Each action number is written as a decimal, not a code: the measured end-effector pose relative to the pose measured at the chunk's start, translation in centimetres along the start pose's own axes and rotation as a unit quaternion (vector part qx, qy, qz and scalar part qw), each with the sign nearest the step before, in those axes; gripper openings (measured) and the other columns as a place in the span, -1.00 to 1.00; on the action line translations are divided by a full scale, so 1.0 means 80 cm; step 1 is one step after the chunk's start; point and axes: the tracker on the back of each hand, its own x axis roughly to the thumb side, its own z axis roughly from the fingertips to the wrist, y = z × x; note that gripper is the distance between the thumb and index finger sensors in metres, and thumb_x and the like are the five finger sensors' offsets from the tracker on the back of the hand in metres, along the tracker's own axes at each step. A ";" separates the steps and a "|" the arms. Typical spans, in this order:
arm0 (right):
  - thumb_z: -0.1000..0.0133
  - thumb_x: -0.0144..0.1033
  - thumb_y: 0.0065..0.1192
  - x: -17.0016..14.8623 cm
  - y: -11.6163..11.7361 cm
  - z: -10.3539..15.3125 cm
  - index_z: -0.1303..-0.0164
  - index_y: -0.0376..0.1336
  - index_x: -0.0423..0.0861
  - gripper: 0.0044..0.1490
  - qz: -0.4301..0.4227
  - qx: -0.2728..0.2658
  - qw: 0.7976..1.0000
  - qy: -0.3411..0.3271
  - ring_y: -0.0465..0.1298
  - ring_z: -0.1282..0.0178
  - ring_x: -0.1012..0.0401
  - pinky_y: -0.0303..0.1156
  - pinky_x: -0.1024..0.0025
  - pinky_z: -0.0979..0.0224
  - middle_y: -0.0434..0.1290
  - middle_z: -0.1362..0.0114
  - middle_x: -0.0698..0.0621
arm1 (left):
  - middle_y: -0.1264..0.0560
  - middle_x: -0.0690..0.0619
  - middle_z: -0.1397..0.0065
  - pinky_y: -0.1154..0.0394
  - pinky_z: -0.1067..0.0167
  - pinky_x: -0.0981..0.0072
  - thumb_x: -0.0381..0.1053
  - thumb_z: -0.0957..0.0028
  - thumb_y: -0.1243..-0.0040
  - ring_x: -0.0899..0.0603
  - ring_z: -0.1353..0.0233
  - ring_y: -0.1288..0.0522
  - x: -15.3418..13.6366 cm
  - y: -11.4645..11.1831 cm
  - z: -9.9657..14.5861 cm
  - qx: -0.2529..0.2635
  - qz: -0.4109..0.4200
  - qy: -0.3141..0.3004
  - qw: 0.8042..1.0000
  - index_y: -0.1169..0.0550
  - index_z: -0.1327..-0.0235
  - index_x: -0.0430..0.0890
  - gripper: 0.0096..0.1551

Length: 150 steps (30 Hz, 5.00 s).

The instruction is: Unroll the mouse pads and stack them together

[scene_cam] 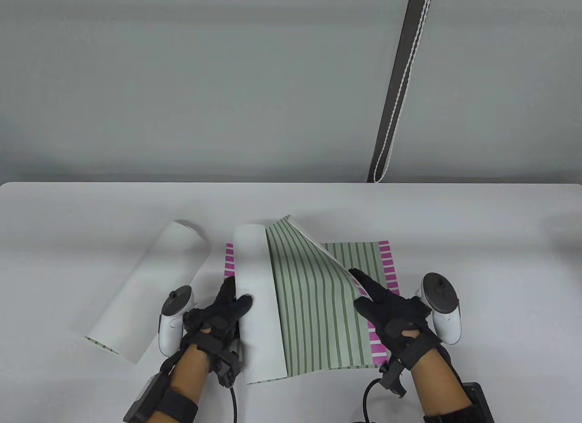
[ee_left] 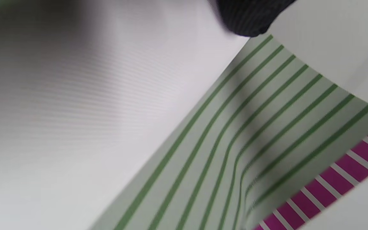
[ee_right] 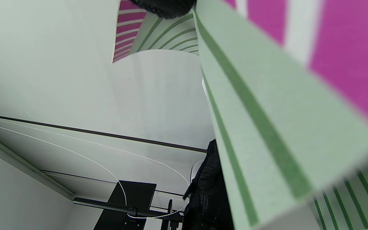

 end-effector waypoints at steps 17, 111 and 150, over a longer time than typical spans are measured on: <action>-0.20 -0.52 0.08 0.006 -0.014 0.005 -0.60 -0.08 -0.32 -0.23 -0.010 -0.012 1.000 -0.011 0.69 -0.01 -0.06 0.65 0.16 0.00 0.37 -0.36 -0.43 | -0.13 -0.18 -0.57 -0.47 -0.31 -0.07 0.29 -0.06 -0.12 -0.28 -0.43 -0.44 -0.002 0.010 0.005 0.023 0.027 0.006 0.999 0.31 -0.48 0.00 0.13; -0.14 -0.21 0.46 -0.056 -0.068 0.025 -0.63 -0.10 -0.21 0.04 0.504 -0.159 0.818 0.229 0.28 -0.45 -0.33 0.31 -0.25 -0.34 0.10 -0.59 -0.38 | -0.30 -0.03 -0.53 -0.37 -0.37 -0.20 0.26 0.23 -0.35 -0.25 -0.42 -0.45 0.071 -0.033 0.015 0.279 -0.634 0.045 0.720 -0.20 -0.48 0.11 -0.02; -0.14 0.01 0.42 0.013 -0.043 0.038 -0.66 -0.27 -0.13 0.19 0.302 -0.075 0.948 -0.064 -0.21 -0.66 -0.33 -0.21 -0.47 -0.46 -0.25 -0.68 -0.31 | 0.03 -0.08 -0.68 -0.08 -0.47 -0.39 0.36 0.26 -0.37 -0.40 -0.63 -0.07 0.133 0.055 0.079 0.275 -0.433 0.037 0.858 0.03 -0.54 0.07 0.23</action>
